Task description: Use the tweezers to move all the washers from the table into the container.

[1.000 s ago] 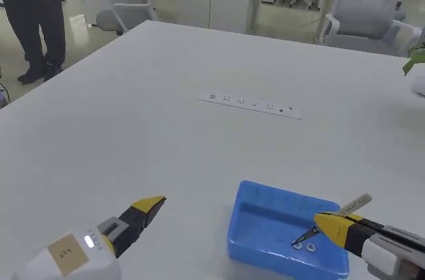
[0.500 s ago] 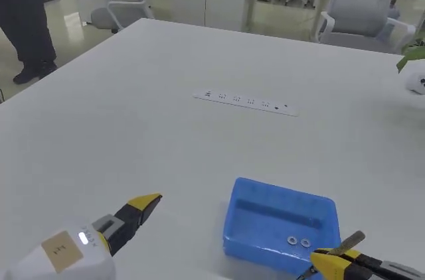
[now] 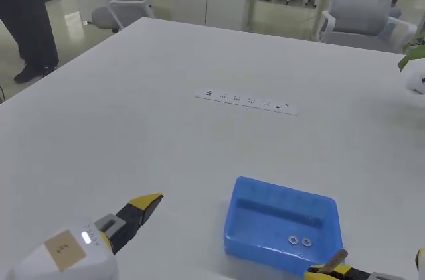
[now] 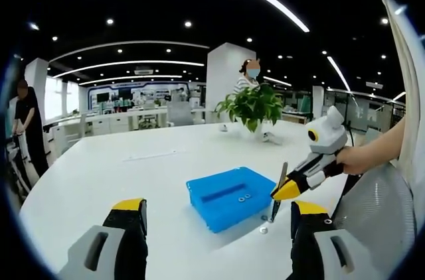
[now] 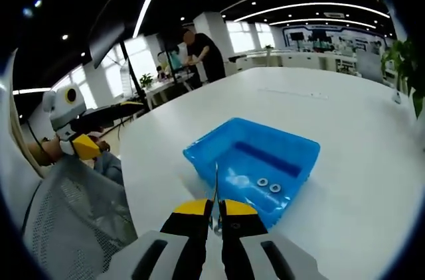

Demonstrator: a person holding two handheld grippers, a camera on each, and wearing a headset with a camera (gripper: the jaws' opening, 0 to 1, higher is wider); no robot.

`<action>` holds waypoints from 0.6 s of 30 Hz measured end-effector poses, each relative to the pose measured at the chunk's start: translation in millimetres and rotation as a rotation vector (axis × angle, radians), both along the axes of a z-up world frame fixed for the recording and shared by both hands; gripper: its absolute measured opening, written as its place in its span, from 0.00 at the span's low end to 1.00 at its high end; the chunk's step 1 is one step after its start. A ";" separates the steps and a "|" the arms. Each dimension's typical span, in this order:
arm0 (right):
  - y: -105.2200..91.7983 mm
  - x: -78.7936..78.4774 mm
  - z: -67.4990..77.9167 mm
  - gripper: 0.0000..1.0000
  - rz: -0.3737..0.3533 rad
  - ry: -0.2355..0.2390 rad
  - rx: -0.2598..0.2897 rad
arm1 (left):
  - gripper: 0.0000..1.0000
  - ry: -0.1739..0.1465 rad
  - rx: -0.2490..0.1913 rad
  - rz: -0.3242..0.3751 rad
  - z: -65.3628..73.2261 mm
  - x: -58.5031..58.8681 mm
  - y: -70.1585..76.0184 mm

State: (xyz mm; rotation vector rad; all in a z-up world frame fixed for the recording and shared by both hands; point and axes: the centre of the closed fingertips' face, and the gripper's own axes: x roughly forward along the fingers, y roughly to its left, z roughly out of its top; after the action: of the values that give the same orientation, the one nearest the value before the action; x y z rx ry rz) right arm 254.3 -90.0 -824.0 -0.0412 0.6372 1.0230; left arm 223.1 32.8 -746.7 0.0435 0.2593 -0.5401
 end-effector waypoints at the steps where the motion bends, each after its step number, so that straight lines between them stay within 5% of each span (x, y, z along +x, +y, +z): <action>1: 0.1 -0.6 -0.5 0.03 0.005 -0.002 -0.006 | 0.91 0.001 -0.001 0.000 0.0 0.0 -0.1; 3: 0.4 -0.7 0.8 0.03 0.007 -0.007 -0.005 | 0.91 -0.001 0.000 0.001 0.1 0.3 0.2; 10: 10.8 -17.1 0.9 0.03 0.173 -0.165 -0.137 | 0.91 0.001 0.006 -0.001 -0.5 0.2 -0.4; 18: 17.8 -19.3 -0.7 0.04 0.189 -0.184 -0.144 | 0.90 0.001 0.010 -0.002 -0.6 0.1 -0.4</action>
State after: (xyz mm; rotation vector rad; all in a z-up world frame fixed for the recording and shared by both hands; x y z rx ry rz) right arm 234.9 -72.2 -824.7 -0.3239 0.5446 1.1382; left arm 223.2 32.4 -747.3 0.0530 0.2626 -0.5409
